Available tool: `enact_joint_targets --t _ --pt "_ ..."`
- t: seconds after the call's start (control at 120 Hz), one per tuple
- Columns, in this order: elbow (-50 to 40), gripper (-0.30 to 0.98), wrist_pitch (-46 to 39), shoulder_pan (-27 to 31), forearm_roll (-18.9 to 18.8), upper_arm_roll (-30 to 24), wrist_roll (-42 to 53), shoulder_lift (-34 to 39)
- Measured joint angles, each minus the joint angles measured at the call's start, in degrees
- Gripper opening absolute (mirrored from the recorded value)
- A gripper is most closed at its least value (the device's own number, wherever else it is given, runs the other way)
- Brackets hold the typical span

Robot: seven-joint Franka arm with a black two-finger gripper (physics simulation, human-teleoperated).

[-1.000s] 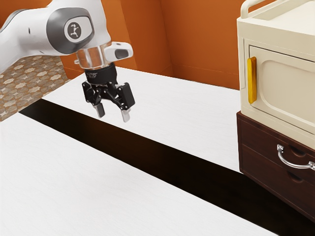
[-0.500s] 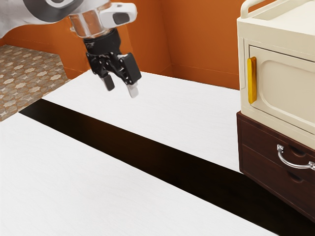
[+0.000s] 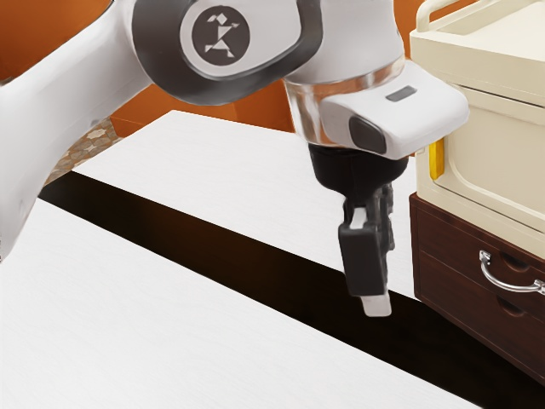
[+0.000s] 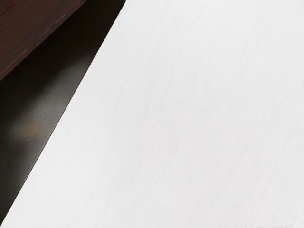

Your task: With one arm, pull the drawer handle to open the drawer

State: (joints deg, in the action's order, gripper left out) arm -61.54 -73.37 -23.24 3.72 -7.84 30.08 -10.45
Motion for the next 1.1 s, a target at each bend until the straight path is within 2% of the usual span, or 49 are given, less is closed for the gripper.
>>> enact_joint_targets --t 0.233,0.392,0.517,0.758,1.1 --pt "-1.2 0.68 -3.4 -0.6 -1.1 -0.1 12.7 -2.3" --pt "-9.8 0.68 -9.1 -1.6 -2.5 -0.1 19.0 -1.8" --pt "-13.5 0.68 -13.1 -1.5 -2.9 0.1 22.9 -1.8" --pt "-14.2 0.68 -17.6 -0.8 -2.9 0.2 30.7 -3.0" --pt "-18.3 0.68 -27.1 -1.1 -6.9 0.2 38.0 -3.1"
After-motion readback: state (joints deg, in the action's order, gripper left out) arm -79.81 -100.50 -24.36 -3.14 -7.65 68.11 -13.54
